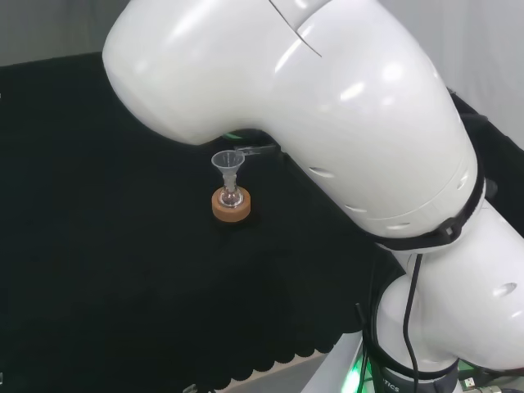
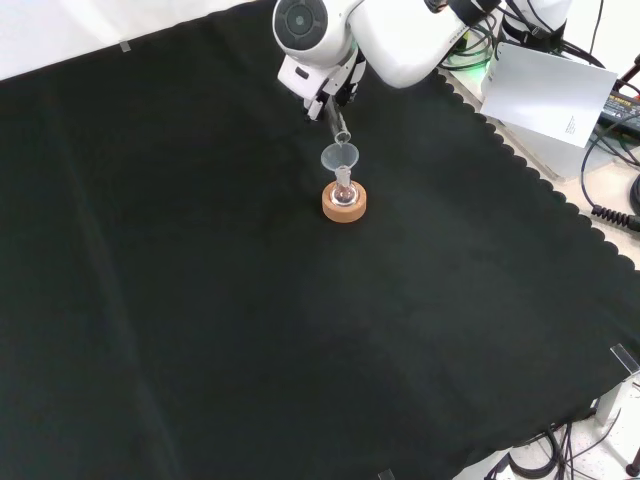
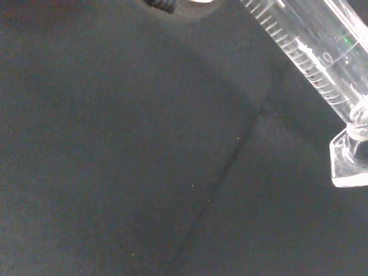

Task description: Pour the water from the graduated cylinder into the round-bottom flask.

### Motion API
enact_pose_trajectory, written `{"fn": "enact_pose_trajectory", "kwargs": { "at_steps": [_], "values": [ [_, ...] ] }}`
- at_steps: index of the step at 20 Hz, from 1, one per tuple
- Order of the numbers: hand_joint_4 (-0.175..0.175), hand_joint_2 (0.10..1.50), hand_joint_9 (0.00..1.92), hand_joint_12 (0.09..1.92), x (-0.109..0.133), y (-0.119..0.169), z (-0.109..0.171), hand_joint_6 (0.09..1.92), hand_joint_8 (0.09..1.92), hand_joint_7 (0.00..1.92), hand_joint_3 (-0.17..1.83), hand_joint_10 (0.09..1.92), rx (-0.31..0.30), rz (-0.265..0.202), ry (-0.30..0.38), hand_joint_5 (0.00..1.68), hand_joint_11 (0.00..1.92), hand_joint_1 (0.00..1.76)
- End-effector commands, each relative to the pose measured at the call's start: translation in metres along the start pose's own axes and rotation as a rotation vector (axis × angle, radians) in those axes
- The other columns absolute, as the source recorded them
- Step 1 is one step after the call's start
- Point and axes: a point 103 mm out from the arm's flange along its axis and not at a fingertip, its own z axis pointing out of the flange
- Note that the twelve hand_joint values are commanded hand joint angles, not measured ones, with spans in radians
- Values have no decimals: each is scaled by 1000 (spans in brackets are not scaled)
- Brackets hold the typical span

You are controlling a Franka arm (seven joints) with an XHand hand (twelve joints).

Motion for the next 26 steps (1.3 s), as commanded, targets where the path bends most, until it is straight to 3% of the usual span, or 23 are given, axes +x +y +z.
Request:
{"fn": "enact_pose_trajectory", "kwargs": {
  "at_steps": [1,7,10,11,12,21,26],
  "values": [
    [-175,1052,1519,808,-11,-2,9,796,780,1137,0,87,-6,-4,27,1101,1192,1281],
    [-175,1052,1519,807,-14,-3,6,797,780,1137,0,87,0,17,-27,1100,1192,1281],
    [-175,1052,1519,807,-1,-2,-4,797,781,1137,0,87,8,29,-49,1100,1192,1281],
    [-175,1052,1519,807,2,-2,-6,797,781,1137,0,87,-34,-26,-29,1100,1192,1281],
    [-175,1052,1519,807,2,-2,-6,797,781,1137,0,87,-35,-38,-25,1100,1192,1281],
    [-175,1052,1519,807,-8,-1,-2,798,782,1136,0,87,-7,9,-66,1100,1193,1280],
    [-175,1053,1519,806,0,-1,-10,798,782,1136,0,87,18,51,-80,1099,1194,1280]
  ]
}}
